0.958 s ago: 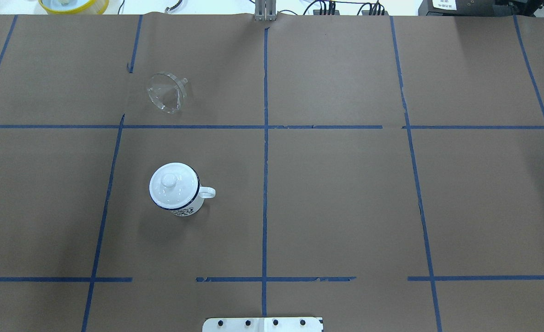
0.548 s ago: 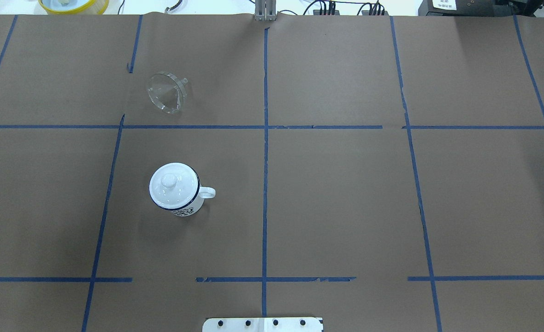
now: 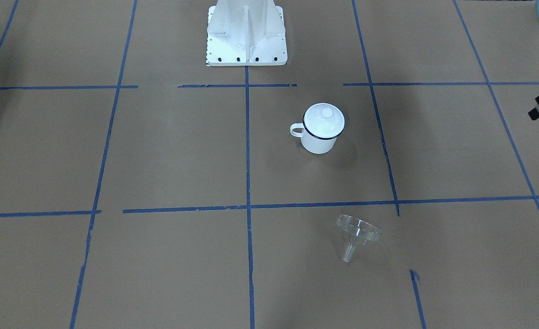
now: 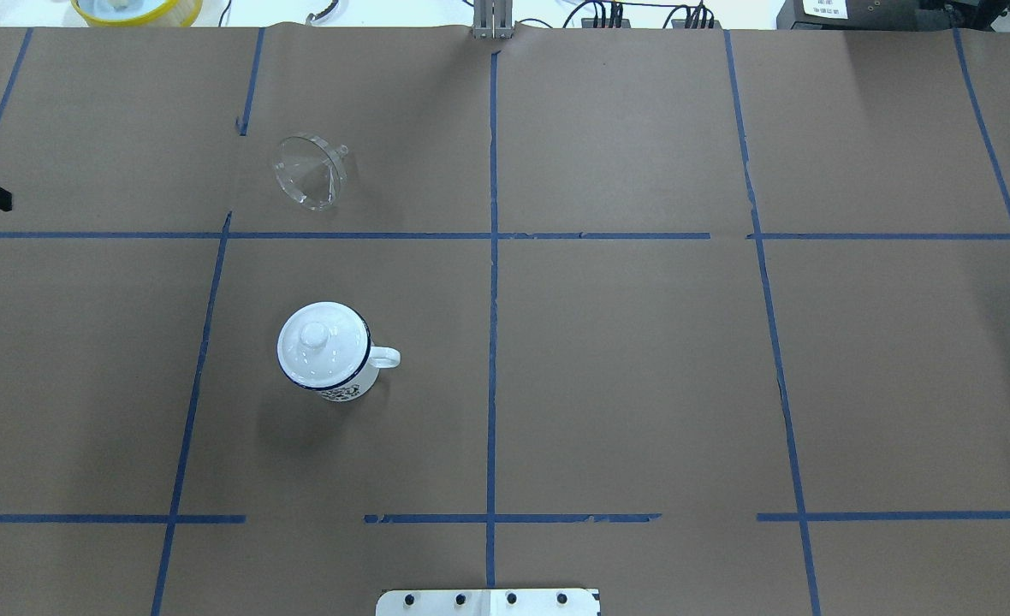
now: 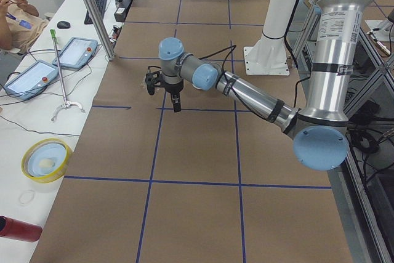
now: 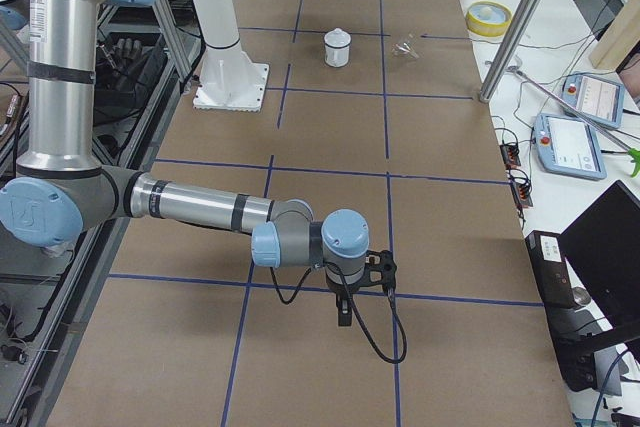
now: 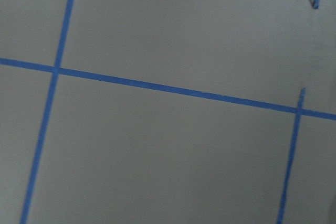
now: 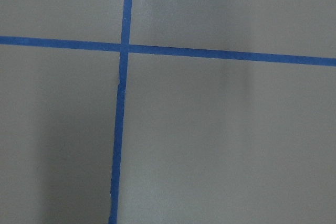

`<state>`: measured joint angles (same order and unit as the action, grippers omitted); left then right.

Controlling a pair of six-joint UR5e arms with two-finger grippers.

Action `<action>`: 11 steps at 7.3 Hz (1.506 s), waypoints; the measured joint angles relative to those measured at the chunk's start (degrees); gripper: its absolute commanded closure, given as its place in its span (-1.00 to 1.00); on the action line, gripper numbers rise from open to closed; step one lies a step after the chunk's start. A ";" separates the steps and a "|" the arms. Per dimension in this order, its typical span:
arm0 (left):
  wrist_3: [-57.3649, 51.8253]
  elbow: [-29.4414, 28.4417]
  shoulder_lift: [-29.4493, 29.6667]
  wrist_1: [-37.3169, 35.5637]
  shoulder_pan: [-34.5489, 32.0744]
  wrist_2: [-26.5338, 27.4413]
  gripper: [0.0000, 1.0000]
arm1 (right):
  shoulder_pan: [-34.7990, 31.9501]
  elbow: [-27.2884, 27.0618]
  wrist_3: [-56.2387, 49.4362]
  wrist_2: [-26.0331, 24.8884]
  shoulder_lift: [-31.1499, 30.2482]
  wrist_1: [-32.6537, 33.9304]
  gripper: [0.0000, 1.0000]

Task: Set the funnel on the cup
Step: 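Move the left gripper down over the white lid on the mug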

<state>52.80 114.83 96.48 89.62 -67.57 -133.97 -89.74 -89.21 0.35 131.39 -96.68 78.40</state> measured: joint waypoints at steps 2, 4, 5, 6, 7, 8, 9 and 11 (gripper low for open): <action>17.01 2.71 5.83 -0.12 9.30 5.61 -1.00 | 0.00 0.00 0.00 -0.01 0.00 0.00 -1.00; 30.87 3.56 10.64 -0.79 19.17 13.09 -1.00 | 0.00 0.00 0.00 -0.03 0.00 0.00 -1.00; 35.35 3.48 12.52 -2.19 23.22 15.67 -1.00 | 0.00 0.00 0.00 -0.04 0.00 0.00 -1.00; 37.73 3.33 14.71 -4.76 26.15 17.42 -1.00 | 0.00 0.00 0.00 -0.02 0.00 0.00 -1.00; 38.78 3.17 16.96 -7.38 27.96 18.99 -1.00 | 0.00 0.00 0.00 0.00 0.00 0.00 -1.00; 39.91 2.51 18.66 -8.86 29.18 19.92 -1.00 | 0.00 0.00 0.00 0.00 0.00 0.00 -1.00; 41.28 1.39 19.87 -9.44 30.06 20.71 -0.99 | 0.00 0.00 0.00 0.00 0.00 0.00 -1.00; 42.47 0.04 20.85 -9.67 31.79 22.62 -0.90 | 0.00 0.00 0.00 0.01 0.00 0.00 -1.00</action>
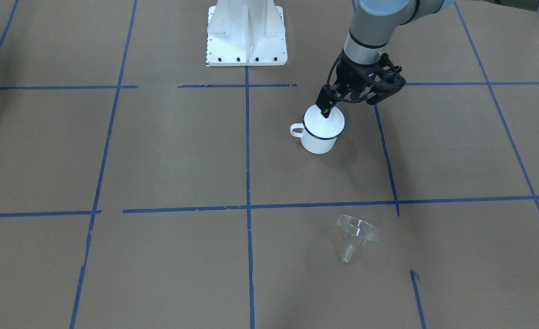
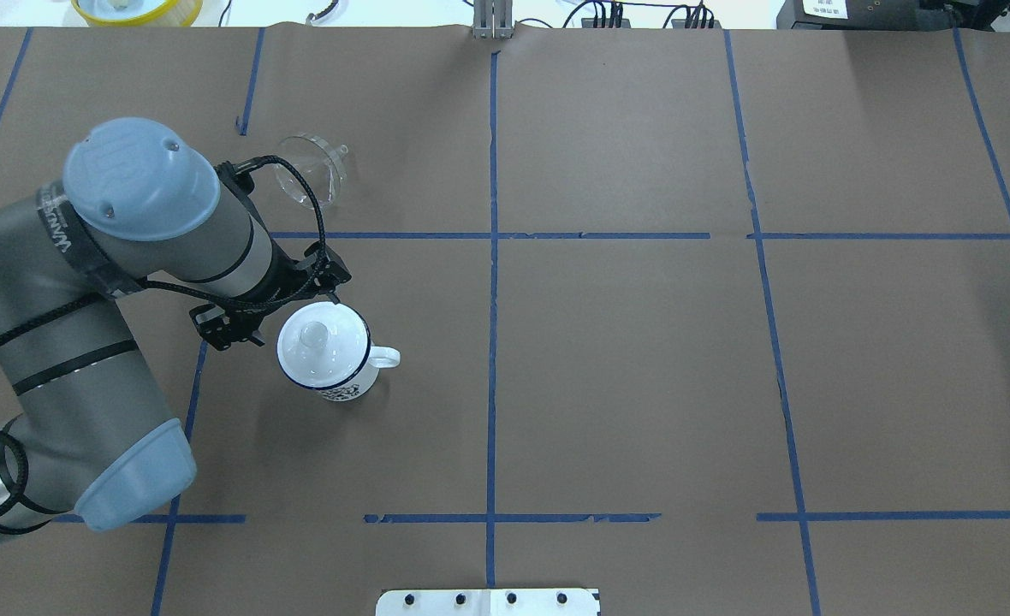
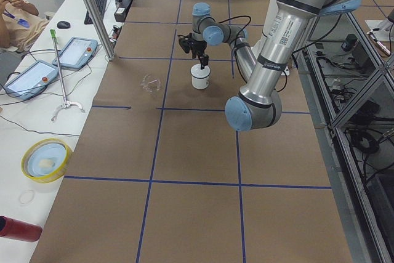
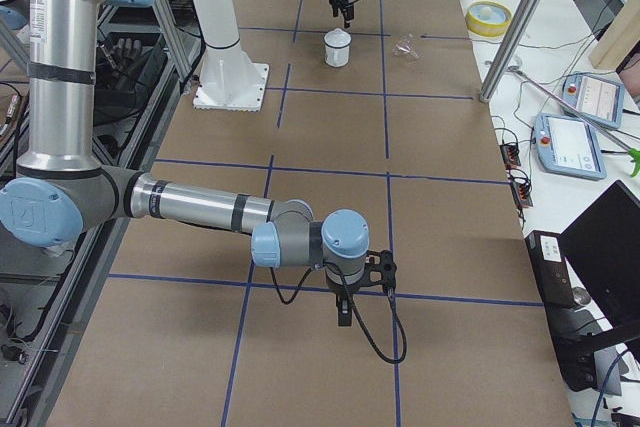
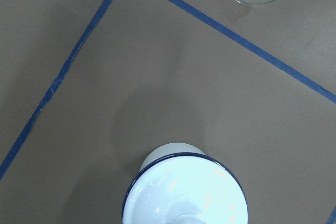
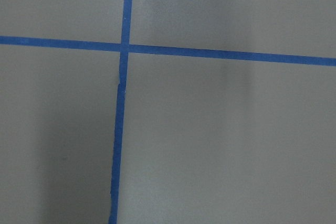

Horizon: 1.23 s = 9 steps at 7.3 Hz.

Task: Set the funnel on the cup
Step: 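Move the left gripper down over the white lid on the mug, then close the left gripper on the white lid's knob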

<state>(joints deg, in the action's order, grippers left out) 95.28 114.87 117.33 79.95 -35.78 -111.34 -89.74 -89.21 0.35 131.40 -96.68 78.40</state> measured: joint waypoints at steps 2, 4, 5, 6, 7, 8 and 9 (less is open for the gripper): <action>0.23 -0.68 0.11 0.07 1.12 0.59 -0.70 | 0.00 0.00 0.00 0.00 0.00 0.00 -1.00; 0.26 -1.28 0.09 0.25 1.62 0.62 -0.51 | 0.00 0.00 0.00 0.00 0.00 0.00 -1.00; 0.26 -1.41 0.11 0.28 1.73 0.61 -0.48 | 0.00 0.00 0.00 -0.02 0.00 0.00 -1.00; 0.26 -1.45 0.12 0.29 1.86 0.60 -0.29 | 0.00 0.00 0.00 -0.04 0.00 0.00 -1.00; 0.26 -1.47 0.13 0.30 2.03 0.60 0.11 | 0.00 0.00 0.00 -0.02 0.00 0.00 -1.00; 0.26 -1.47 0.16 0.30 2.13 0.60 0.62 | 0.00 0.00 0.00 -0.02 0.00 0.00 -1.00; 0.28 -1.41 0.21 0.30 2.16 0.60 1.00 | 0.00 0.00 0.00 -0.06 0.00 0.00 -1.00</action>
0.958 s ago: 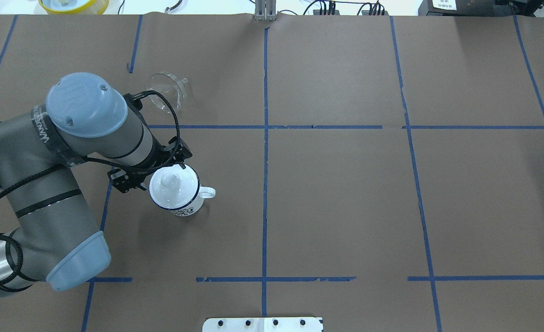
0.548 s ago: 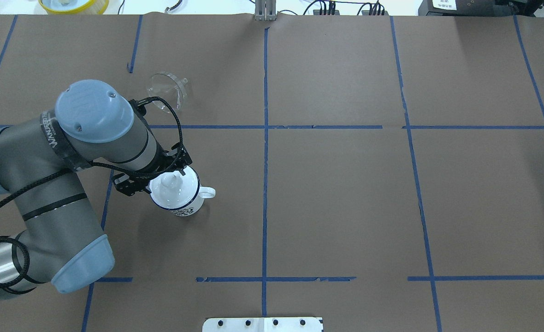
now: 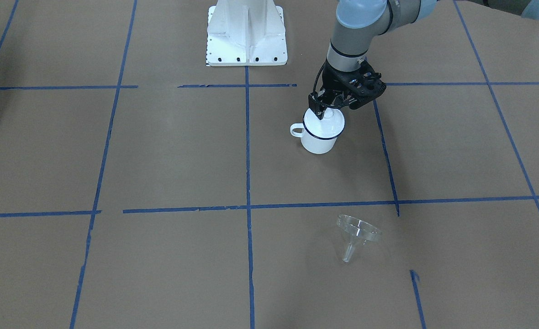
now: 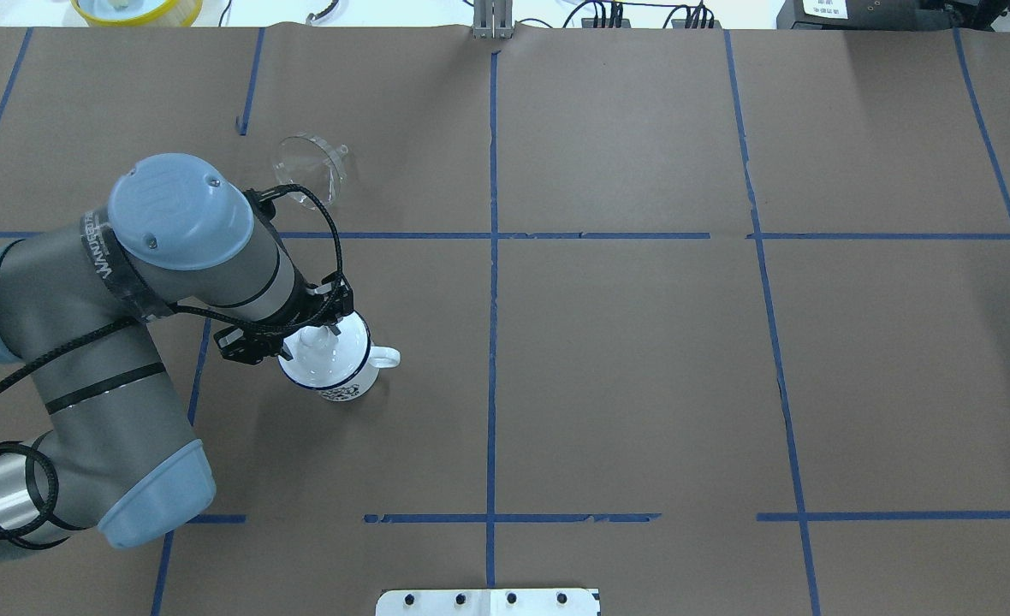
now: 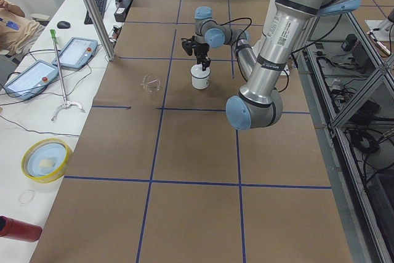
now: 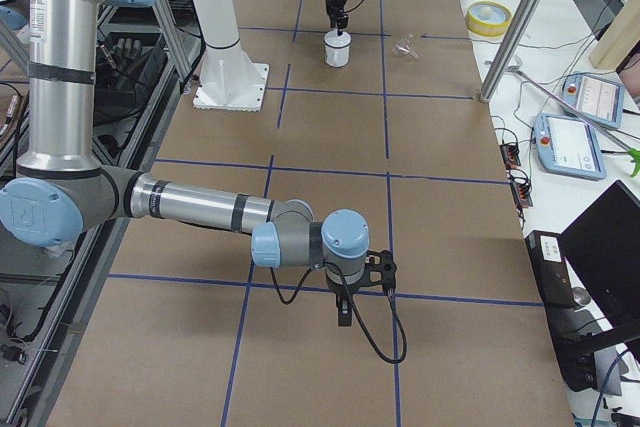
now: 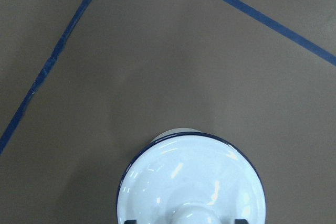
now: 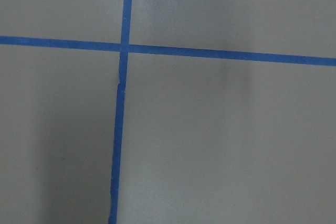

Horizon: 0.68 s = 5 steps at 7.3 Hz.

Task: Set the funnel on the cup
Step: 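Close the left gripper on the white lid's knob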

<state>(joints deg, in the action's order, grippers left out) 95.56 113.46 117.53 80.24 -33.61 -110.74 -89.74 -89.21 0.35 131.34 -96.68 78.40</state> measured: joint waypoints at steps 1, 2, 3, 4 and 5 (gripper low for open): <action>0.03 0.08 0.06 0.01 0.02 -0.02 1.00 | 0.00 0.00 0.00 0.00 0.00 0.00 -1.00; 0.05 0.11 0.24 0.00 0.04 -0.04 1.00 | 0.00 0.00 0.00 0.03 0.00 0.00 -1.00; 0.06 0.11 0.49 0.00 0.04 -0.02 1.00 | 0.00 0.00 0.00 0.05 0.00 0.00 -1.00; 0.09 0.09 0.64 0.00 0.04 -0.02 1.00 | 0.00 0.00 0.00 0.04 0.00 0.00 -1.00; 0.31 0.01 0.69 0.02 0.04 -0.08 1.00 | 0.00 0.00 0.00 0.00 0.00 0.00 -1.00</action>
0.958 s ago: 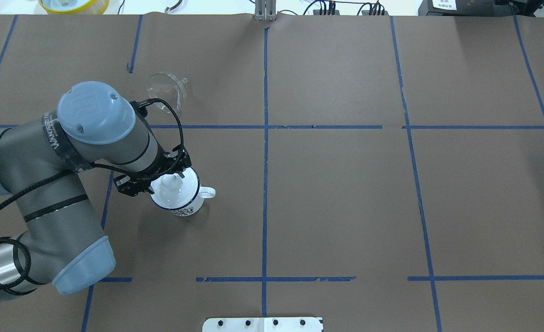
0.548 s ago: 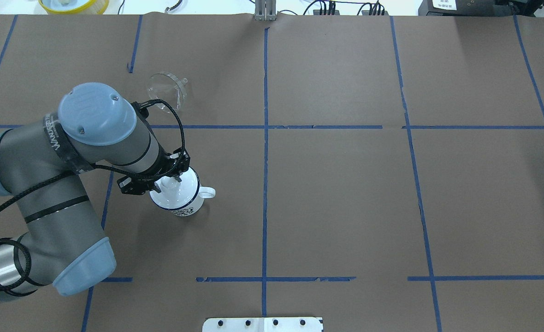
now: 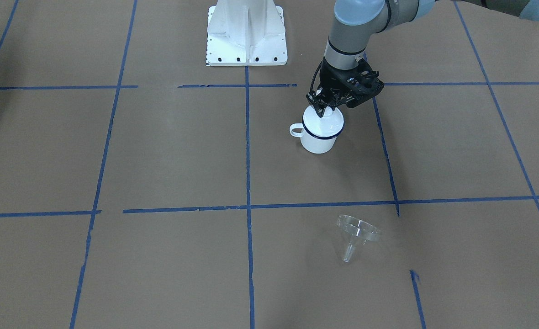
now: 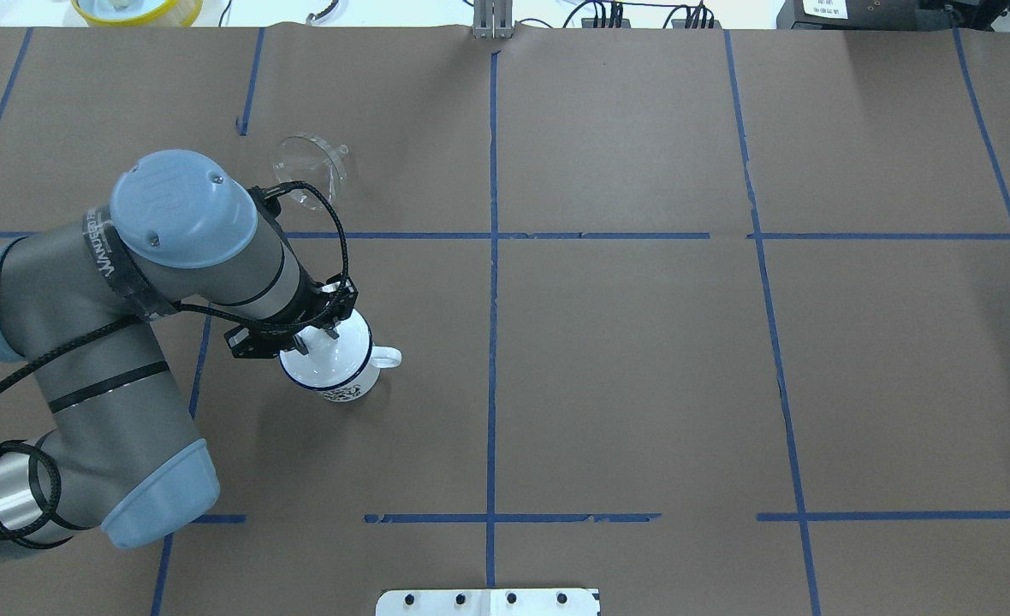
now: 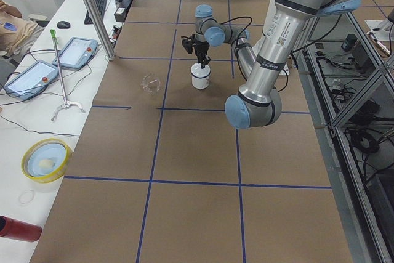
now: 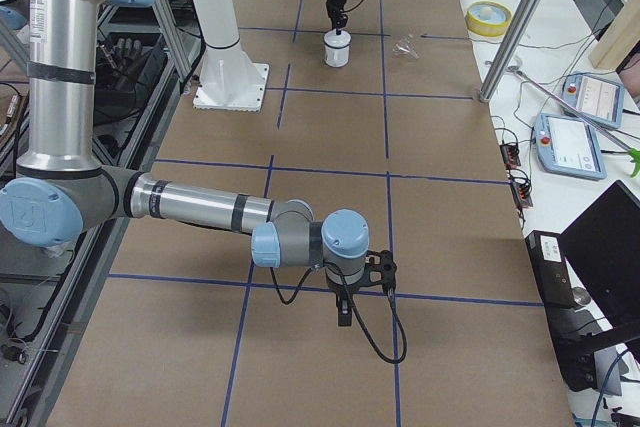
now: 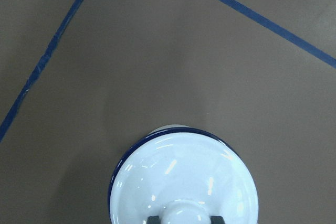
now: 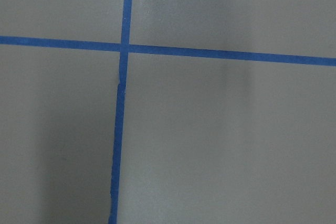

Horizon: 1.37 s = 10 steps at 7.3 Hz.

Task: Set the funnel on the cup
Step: 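Close the left gripper on the white lid's knob, then lift the white lid off the mug and carry it nearer the robot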

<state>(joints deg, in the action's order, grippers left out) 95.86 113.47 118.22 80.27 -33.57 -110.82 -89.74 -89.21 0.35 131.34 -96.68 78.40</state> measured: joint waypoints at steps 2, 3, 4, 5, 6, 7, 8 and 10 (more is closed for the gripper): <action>0.55 -0.04 0.08 0.18 0.00 -0.08 1.00 | 0.00 0.00 0.00 0.03 0.00 0.00 -1.00; 0.70 -0.20 0.13 0.60 0.03 -0.09 1.00 | 0.00 0.00 0.00 0.05 0.00 0.00 -1.00; 0.84 -0.59 0.32 1.10 0.09 -0.09 1.00 | 0.00 0.00 0.00 0.05 0.00 0.00 -1.00; 0.93 -0.90 0.64 1.34 0.13 -0.11 1.00 | 0.00 0.00 0.00 0.05 0.00 0.00 -1.00; 0.97 -0.99 1.01 1.42 0.15 -0.13 1.00 | 0.00 0.00 0.00 0.04 0.00 0.00 -1.00; 0.98 -0.82 1.37 1.42 0.13 -0.11 1.00 | 0.00 0.00 0.00 0.02 0.00 0.00 -1.00; 0.97 -0.11 1.57 1.24 -0.09 -0.12 1.00 | 0.00 0.00 0.00 0.03 0.00 0.00 -1.00; 0.45 3.00 1.56 -0.61 -2.57 -0.25 1.00 | 0.00 0.00 0.00 0.05 0.00 0.00 -1.00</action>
<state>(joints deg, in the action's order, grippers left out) 96.32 116.47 119.78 79.65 -36.14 -111.07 -89.74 -89.21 0.35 131.39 -96.68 78.40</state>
